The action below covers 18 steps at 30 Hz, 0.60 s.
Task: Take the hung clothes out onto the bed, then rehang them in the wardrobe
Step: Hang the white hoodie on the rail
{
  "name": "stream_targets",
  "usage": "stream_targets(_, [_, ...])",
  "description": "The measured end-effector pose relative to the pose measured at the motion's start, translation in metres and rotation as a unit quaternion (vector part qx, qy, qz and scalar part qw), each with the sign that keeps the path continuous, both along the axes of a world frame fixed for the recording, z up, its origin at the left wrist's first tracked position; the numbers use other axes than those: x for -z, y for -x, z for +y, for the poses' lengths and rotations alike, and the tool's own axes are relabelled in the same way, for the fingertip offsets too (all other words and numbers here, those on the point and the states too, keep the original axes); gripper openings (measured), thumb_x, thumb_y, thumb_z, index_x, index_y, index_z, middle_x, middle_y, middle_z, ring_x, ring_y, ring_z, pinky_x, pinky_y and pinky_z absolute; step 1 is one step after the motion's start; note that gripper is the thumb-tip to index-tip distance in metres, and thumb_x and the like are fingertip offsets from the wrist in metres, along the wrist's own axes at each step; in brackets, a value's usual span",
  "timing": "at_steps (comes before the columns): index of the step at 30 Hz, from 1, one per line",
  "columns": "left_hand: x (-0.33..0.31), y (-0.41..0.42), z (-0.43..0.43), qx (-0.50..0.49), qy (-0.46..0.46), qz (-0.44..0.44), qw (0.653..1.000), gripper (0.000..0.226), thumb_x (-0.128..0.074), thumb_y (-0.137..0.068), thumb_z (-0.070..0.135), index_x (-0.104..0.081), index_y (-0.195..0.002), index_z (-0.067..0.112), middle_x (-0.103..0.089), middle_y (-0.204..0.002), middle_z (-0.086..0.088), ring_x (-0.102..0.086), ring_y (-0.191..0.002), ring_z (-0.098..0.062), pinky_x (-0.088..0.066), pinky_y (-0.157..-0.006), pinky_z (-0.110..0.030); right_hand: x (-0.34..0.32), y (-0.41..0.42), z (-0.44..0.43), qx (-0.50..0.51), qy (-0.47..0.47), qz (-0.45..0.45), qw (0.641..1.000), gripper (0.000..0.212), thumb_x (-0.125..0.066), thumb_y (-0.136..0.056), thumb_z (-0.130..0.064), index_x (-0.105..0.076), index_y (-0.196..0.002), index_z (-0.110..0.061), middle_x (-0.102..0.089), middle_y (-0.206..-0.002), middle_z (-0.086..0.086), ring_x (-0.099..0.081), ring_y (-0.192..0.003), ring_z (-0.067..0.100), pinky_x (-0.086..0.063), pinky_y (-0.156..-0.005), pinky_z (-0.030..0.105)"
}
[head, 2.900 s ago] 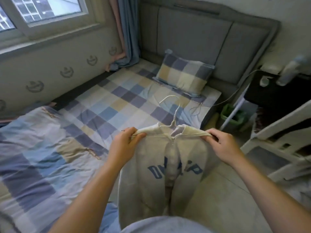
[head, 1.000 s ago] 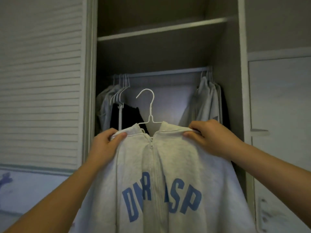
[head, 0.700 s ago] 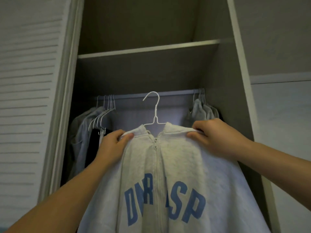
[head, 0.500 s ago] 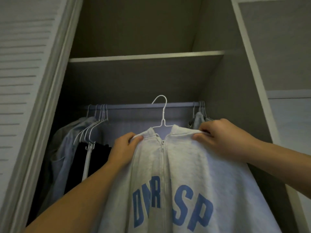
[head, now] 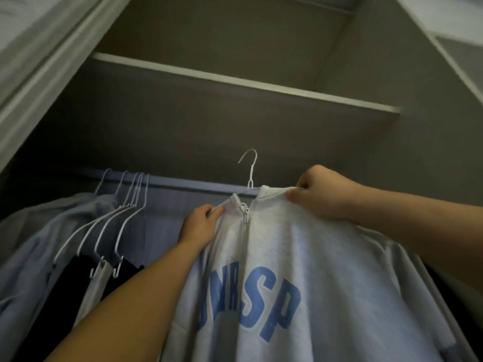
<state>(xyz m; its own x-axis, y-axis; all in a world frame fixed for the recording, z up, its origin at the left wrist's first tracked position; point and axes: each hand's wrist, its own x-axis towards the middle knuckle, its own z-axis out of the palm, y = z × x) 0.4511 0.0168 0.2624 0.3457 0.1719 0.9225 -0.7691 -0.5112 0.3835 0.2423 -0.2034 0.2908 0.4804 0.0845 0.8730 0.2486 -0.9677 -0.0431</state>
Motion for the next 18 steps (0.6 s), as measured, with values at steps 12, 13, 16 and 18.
stream_targets(12, [-0.009, -0.054, 0.013, 0.128, 0.065, 0.027, 0.989, 0.025, -0.048, -0.101, 0.032, -0.069, -0.093, 0.021, -0.063, -0.098, 0.000, -0.056, -0.095, -0.019, -0.035, -0.079, -0.024, -0.016, -0.094, 0.086, 0.013, -0.072, -0.011, 0.997, 0.020, -0.057, -0.094, -0.029, -0.053, -0.096, -0.009, -0.051, -0.094, 0.010, -0.050, -0.083, 0.029, -0.039, -0.070, 0.029])
stream_targets(13, [-0.007, -0.057, 0.013, 0.131, 0.062, 0.027, 0.989, 0.026, -0.048, -0.101, 0.033, -0.065, -0.083, 0.024, -0.062, -0.093, 0.003, -0.056, -0.094, -0.018, -0.035, -0.079, -0.023, -0.014, -0.099, 0.089, 0.015, -0.077, -0.009, 0.997, 0.020, -0.057, -0.093, -0.029, -0.054, -0.096, -0.009, -0.052, -0.094, 0.010, -0.051, -0.083, 0.029, -0.039, -0.070, 0.029])
stream_targets(16, [-0.002, -0.065, 0.013, 0.141, 0.061, 0.031, 0.988, 0.021, -0.050, -0.101, 0.037, -0.062, -0.087, 0.027, -0.062, -0.089, 0.006, -0.057, -0.094, -0.016, -0.035, -0.080, -0.023, -0.004, -0.112, 0.090, 0.018, -0.079, -0.001, 0.997, 0.022, -0.058, -0.092, -0.030, -0.054, -0.093, -0.009, -0.053, -0.089, 0.010, -0.052, -0.079, 0.029, -0.039, -0.064, 0.028])
stream_targets(18, [0.002, -0.070, 0.013, 0.147, 0.053, 0.030, 0.987, 0.022, -0.051, -0.100, 0.039, -0.067, -0.102, 0.024, -0.064, -0.094, 0.005, -0.057, -0.096, -0.015, -0.036, -0.081, -0.022, 0.005, -0.121, 0.086, 0.018, -0.077, 0.007, 0.997, 0.024, -0.059, -0.091, -0.031, -0.055, -0.087, -0.007, -0.054, -0.085, 0.011, -0.053, -0.076, 0.028, -0.034, -0.053, 0.028])
